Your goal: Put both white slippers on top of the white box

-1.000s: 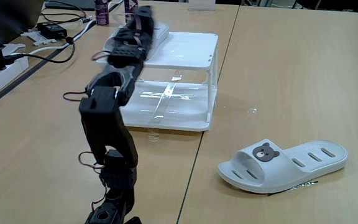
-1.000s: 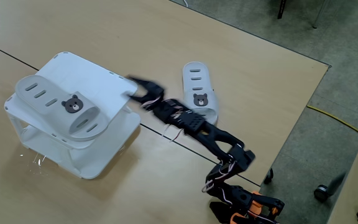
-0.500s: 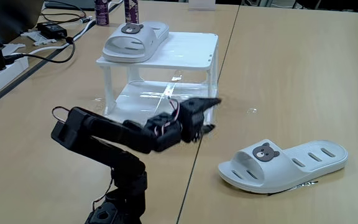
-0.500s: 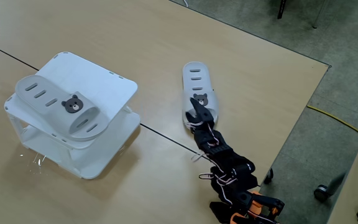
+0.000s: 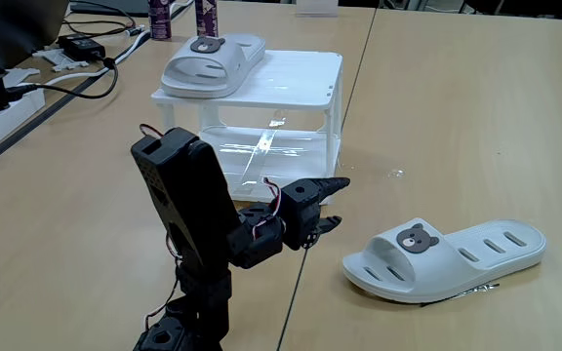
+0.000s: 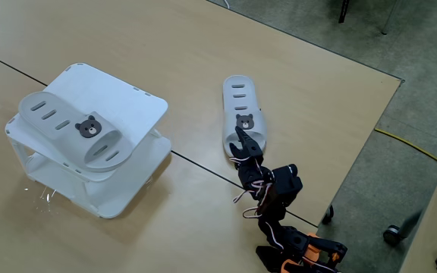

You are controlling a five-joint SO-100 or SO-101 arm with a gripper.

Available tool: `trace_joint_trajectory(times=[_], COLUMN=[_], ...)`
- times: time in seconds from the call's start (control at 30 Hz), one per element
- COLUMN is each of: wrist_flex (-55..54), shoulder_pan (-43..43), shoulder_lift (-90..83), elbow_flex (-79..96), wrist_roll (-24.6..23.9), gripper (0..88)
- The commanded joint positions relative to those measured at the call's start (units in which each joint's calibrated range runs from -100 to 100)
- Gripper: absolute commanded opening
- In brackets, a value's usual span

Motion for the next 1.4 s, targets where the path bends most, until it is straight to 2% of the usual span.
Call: trace_joint_trajectory(times=[0.0, 0.2, 0.6, 1.17, 1.37], wrist_flex=[-1.8, -1.8, -1.7, -1.2, -1.2], shoulder_pan=[2.3, 2.9, 3.7, 6.4, 10.0], shoulder_lift=[2.8, 9.3, 17.1, 40.9, 48.8], elbow_flex=[0.5, -0.1, -12.2, -42.9, -53.7], wrist_roll=[0.4, 0.4, 0.4, 0.4, 0.4], gripper=[28.4, 28.5, 28.4, 28.4, 28.5])
